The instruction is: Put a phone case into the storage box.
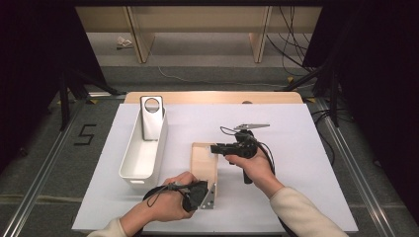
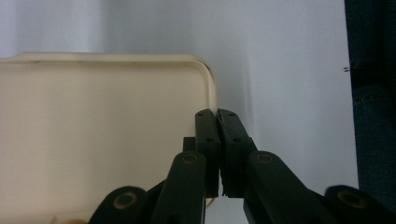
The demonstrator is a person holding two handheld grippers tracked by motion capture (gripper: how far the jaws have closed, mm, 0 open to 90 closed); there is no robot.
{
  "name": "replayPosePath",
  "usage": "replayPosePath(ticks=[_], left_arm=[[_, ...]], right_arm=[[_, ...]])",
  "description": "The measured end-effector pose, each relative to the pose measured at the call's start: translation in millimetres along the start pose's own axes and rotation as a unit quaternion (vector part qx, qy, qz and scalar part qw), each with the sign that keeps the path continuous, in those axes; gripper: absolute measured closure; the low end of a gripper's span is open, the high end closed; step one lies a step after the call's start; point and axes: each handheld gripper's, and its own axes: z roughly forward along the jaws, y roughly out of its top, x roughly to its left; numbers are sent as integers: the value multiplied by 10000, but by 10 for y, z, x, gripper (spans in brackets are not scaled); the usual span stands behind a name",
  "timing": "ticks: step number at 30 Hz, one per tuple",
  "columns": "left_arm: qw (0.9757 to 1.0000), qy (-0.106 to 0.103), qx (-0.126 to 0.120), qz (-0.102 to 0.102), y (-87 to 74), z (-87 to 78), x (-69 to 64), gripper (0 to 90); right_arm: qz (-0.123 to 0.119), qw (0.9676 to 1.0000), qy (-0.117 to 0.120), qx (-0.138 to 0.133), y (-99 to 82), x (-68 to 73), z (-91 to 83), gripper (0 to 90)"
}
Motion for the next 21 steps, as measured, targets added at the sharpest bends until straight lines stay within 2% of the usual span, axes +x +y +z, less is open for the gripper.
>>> replayPosePath(ticks=[9,12,14,15,16,18,19,21], left_arm=[[9996,236,-109,-64,-13,-26,30,871],[9987,344,-307,-220,-26,-45,53,850],[9970,433,-548,-329,-44,-65,71,758],[9954,500,-708,-415,-55,-80,83,738],[9939,559,-811,-496,-61,-88,87,694],[9900,661,-1045,-679,-87,-106,110,651],[9868,766,-1178,-807,-104,-113,124,615],[9781,875,-1494,-1156,-152,-120,151,548]], right_arm=[[56,9993,145,-340,75,113,-124,819],[2,9986,135,-508,101,143,-180,820],[-171,9984,-32,-546,122,159,-239,820],[-253,9978,-115,-601,128,151,-275,820],[-187,9976,-51,-661,133,120,-324,820],[-159,9969,-129,-762,138,87,-402,820],[-195,9963,-181,-815,140,68,-447,820],[-259,9951,-295,-909,138,43,-544,820]])
